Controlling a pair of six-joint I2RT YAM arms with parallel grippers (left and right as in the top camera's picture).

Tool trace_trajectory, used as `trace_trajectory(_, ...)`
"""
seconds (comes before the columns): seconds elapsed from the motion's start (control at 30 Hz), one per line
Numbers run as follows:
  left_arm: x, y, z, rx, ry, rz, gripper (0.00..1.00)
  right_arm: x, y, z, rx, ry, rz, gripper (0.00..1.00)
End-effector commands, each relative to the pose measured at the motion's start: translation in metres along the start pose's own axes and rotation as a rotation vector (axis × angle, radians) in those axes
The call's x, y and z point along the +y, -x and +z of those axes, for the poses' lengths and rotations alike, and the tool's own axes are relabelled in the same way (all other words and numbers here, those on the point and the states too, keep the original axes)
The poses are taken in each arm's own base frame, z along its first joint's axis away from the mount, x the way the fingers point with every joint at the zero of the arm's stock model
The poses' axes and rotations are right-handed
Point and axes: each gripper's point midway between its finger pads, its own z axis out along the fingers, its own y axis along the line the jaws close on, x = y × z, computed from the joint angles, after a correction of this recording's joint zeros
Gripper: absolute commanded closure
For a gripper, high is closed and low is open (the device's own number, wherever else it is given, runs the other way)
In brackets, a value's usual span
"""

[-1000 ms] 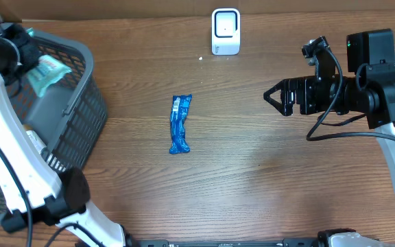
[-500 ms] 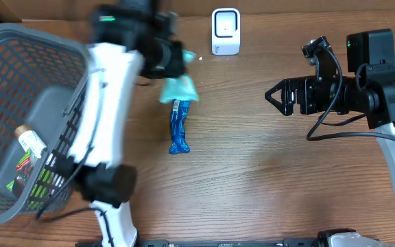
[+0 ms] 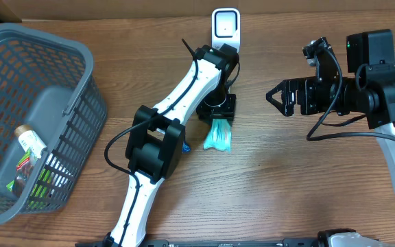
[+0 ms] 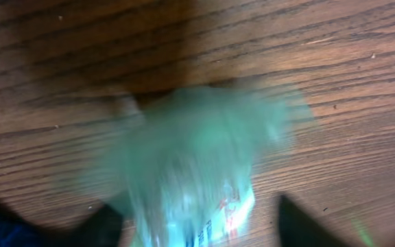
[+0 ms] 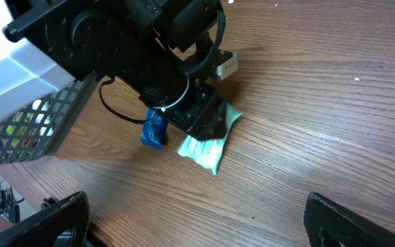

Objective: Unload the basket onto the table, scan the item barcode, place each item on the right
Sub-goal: 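Place the wet-wipe pack right of the blue snack bar, then reach into the basket and grasp the white-and-gold tube bottle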

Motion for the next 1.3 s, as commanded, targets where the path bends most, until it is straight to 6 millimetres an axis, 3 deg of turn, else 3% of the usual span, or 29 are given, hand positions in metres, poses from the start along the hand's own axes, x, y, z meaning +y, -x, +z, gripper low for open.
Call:
trace_trajectory(0.0,0.003,0.006,-0.012,-0.026,-0.018,-0.029,0.20,0.004,0.008,-0.006,-0.029,-0.003,-0.021,0.00)
trace_trajectory(0.17,0.013,0.020,-0.071,-0.121,-0.046,-0.022,0.24,0.004,0.009,-0.006,-0.034,-0.003,-0.024,0.00)
trace_trajectory(0.23,0.025,0.024,-0.129,-0.233,-0.038,-0.031,0.25,0.004,0.009,-0.006,-0.034,-0.003,-0.024,0.00)
trace_trajectory(0.33,0.038,0.021,-0.197,-0.399,-0.037,-0.018,0.28,0.004,0.010,-0.006,-0.036,-0.003,-0.025,0.00)
trace_trajectory(0.4,0.039,0.015,-0.227,-0.477,-0.064,-0.009,0.27,0.004,0.010,-0.006,-0.038,-0.003,-0.026,0.00)
trace_trajectory(0.47,0.053,-0.002,-0.273,-0.598,-0.067,-0.029,0.27,0.004,0.010,-0.006,-0.038,-0.003,-0.026,0.00)
trace_trajectory(0.57,0.081,-0.029,-0.323,-0.734,-0.047,-0.080,0.27,0.004,0.010,-0.006,-0.037,-0.003,-0.026,0.00)
trace_trajectory(0.63,0.113,-0.060,-0.365,-0.860,-0.007,-0.152,0.27,0.005,0.010,-0.006,-0.037,-0.002,-0.026,0.00)
trace_trajectory(0.73,0.153,-0.103,-0.400,-0.974,0.042,-0.260,0.25,0.005,0.010,-0.006,-0.037,-0.002,-0.025,0.00)
trace_trajectory(0.83,0.193,-0.138,-0.414,-1.021,0.107,-0.386,0.22,0.005,0.010,-0.006,-0.037,-0.002,-0.025,0.00)
trace_trajectory(0.9,0.237,-0.170,-0.409,-1.005,0.174,-0.542,0.18,0.005,0.010,-0.006,-0.037,-0.002,-0.025,0.00)
trace_trajectory(0.93,0.266,-0.188,-0.397,-0.965,0.206,-0.651,0.16,0.005,0.010,-0.006,-0.037,-0.002,-0.025,0.00)
trace_trajectory(1.13,0.357,-0.233,-0.336,-0.751,0.230,-1.001,0.20,0.005,0.010,-0.006,-0.037,-0.002,-0.025,0.00)
trace_trajectory(1.27,0.399,-0.236,-0.292,-0.652,0.233,-1.082,0.21,0.005,0.010,-0.006,-0.037,-0.002,-0.025,0.00)
